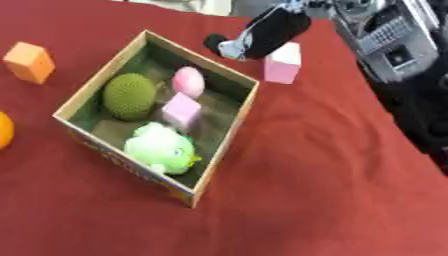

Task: Pick up objects on the table and place them in the box.

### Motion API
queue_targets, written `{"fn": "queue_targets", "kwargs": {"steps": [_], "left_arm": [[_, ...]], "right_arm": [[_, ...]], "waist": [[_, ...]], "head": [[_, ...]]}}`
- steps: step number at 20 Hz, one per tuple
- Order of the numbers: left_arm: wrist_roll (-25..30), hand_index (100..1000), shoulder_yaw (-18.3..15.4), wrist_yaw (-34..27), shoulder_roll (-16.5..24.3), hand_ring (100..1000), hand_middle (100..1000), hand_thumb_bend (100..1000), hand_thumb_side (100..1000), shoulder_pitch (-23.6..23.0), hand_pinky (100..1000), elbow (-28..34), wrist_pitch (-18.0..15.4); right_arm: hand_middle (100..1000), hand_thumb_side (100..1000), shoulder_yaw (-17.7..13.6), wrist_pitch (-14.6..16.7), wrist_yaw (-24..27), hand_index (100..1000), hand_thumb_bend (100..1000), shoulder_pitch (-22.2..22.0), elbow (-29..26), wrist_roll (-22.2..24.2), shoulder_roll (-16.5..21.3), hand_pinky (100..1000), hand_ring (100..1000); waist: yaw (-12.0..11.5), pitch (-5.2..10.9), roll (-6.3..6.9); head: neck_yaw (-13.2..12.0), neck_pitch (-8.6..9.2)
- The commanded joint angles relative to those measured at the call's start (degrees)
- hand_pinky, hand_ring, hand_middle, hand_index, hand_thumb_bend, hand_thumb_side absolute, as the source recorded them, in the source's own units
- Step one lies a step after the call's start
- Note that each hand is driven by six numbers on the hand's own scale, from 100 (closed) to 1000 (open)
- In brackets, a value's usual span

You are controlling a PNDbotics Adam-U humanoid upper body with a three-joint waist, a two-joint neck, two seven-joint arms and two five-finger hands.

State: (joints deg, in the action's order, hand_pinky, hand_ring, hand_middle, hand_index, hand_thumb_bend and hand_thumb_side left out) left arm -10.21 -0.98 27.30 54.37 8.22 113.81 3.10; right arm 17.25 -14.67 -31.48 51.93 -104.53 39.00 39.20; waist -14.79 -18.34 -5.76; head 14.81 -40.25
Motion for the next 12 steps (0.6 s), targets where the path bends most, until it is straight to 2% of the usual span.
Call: {"fn": "queue_targets", "kwargs": {"steps": [1,6,12], "left_arm": [[-0.38,862,-1.06,0.03,1.45,745,717,533,845,0.23,831,0.78,0.09],[-0.43,863,-1.09,0.15,1.48,746,718,533,846,0.16,831,0.78,0.13],[-0.31,863,-0.96,0.19,1.45,746,718,531,846,0.30,832,0.78,0.10]], "right_arm": [[805,325,-1.71,-0.87,-1.79,926,289,-0.28,2.06,-0.84,3.90,911,911],[810,329,-2.43,-1.10,-3.62,928,302,-2.02,7.66,-2.16,5.61,913,916],[820,345,-2.84,-0.29,-3.74,931,304,-2.63,13.14,-3.20,5.89,917,922]], "waist": [[0.15,0.82,0.54],[0.34,0.36,0.80],[0.40,-0.03,0.95]], "head": [[0.28,0.59],[0.21,1.09],[0.21,1.39]]}}
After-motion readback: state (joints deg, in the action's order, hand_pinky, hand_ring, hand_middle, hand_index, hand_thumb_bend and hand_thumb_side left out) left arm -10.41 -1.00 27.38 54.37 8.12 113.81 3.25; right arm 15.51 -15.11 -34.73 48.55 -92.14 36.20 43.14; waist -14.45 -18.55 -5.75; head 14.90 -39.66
